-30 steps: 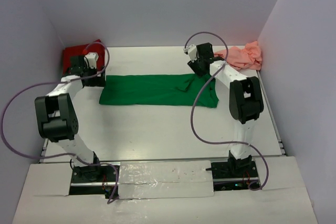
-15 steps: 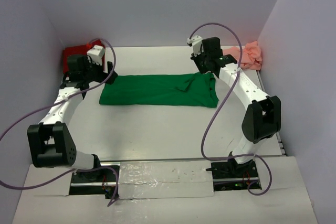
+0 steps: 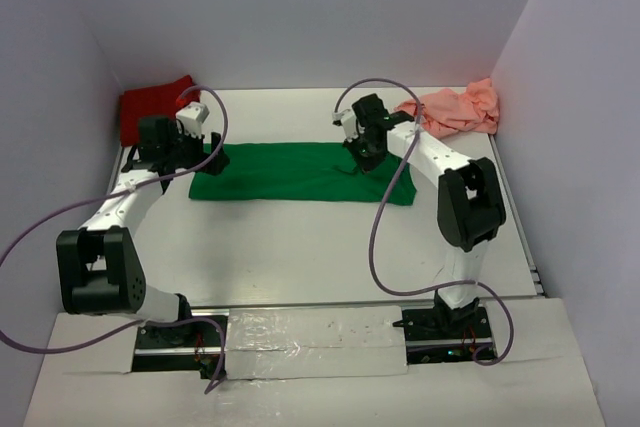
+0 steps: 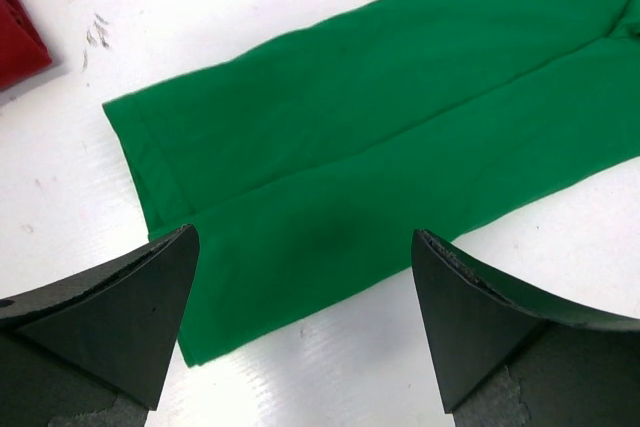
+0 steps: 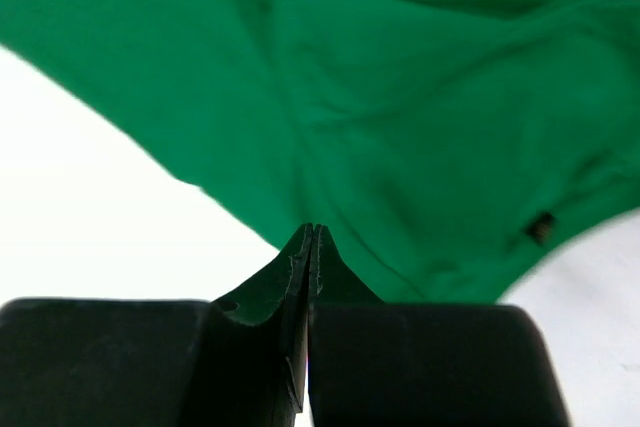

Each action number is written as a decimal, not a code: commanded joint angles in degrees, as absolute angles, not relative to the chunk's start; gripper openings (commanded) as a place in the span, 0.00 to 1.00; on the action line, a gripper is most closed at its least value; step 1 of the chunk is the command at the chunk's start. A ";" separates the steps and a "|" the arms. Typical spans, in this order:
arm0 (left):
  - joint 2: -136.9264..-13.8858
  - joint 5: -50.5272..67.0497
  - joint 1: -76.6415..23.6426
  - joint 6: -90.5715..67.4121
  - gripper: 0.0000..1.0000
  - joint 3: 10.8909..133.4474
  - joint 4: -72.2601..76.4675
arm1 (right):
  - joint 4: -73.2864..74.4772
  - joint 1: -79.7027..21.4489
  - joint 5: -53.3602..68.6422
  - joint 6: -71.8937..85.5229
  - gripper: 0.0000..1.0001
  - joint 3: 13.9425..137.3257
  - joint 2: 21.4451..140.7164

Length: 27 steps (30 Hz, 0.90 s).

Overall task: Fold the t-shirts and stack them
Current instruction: Fold the other side of the tshirt into a rectangle

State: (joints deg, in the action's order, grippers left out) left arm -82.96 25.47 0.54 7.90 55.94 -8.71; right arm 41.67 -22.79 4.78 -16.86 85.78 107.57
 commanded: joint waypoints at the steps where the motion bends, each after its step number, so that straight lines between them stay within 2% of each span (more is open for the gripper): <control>1: -80.25 24.52 0.61 8.52 0.97 55.02 -6.68 | 44.73 -24.96 8.08 -16.26 0.00 89.82 110.20; 11: -77.43 23.73 0.53 8.61 0.97 53.88 -6.07 | 45.53 -27.51 6.60 -16.44 0.00 93.60 115.84; 19: -76.03 23.47 0.61 8.44 0.97 52.91 -4.92 | 41.49 -27.25 -1.92 -16.96 0.00 91.76 116.63; 27: -75.41 22.94 0.61 8.53 0.97 52.47 -4.83 | 42.27 -26.90 -2.29 -16.79 0.00 95.18 120.32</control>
State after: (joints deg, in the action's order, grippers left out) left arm -77.80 23.46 0.54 8.14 53.04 -7.40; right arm 42.92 -27.33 -0.91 -16.78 92.20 119.09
